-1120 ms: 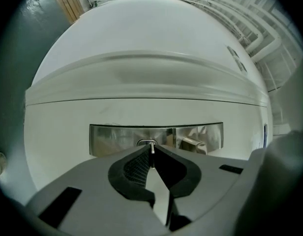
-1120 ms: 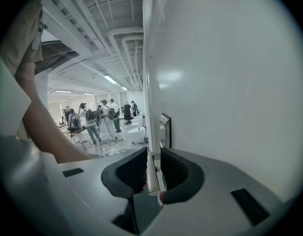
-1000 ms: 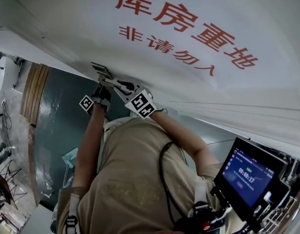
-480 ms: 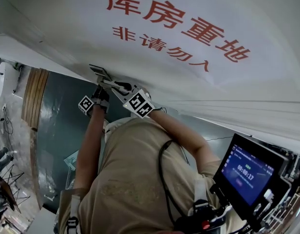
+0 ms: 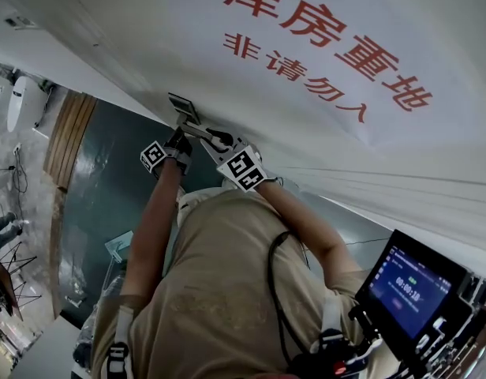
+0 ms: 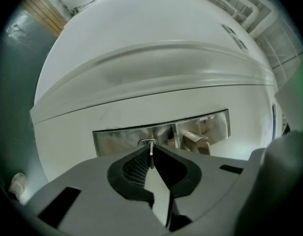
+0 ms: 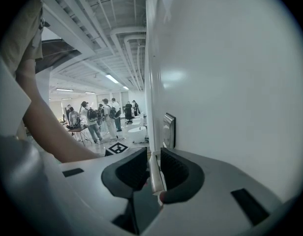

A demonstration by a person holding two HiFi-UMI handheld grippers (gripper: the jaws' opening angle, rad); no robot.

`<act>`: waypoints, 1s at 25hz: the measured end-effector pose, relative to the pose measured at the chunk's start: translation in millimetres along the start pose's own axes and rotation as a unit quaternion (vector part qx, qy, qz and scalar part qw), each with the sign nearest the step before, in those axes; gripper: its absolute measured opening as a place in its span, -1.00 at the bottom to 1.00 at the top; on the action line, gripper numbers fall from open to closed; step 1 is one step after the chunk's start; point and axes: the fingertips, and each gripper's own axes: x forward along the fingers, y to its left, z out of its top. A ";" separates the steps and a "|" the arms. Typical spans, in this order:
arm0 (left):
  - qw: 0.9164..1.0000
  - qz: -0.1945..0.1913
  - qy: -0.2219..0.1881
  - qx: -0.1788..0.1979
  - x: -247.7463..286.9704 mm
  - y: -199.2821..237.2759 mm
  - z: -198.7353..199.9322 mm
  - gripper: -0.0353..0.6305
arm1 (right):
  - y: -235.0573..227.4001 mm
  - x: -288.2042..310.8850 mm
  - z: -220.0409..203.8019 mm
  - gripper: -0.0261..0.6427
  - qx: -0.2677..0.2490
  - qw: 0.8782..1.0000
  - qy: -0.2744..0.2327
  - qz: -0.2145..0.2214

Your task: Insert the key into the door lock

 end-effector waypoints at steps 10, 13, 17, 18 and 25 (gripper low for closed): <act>0.992 0.055 -0.047 0.100 -30.0 -3.1 21.1 -0.31 | 4.0 -8.0 2.5 -0.66 -0.004 1.000 -0.010 0.004; 0.983 0.058 -0.095 0.144 -52.7 -17.0 30.0 -0.31 | 5.9 -10.1 1.7 -0.66 0.000 1.000 -0.015 0.009; 0.970 0.067 -0.122 0.198 -78.2 -36.4 30.5 -0.31 | 8.8 -11.2 2.5 -0.66 0.002 1.000 -0.022 0.020; 0.967 0.071 -0.123 0.211 -83.5 -41.4 29.6 -0.31 | 9.2 -10.9 3.4 -0.66 0.001 0.999 -0.024 0.023; 0.934 0.097 -0.128 0.319 -130.0 -95.6 27.7 -0.31 | 18.7 -1.8 10.6 -0.66 -0.013 0.998 -0.026 0.058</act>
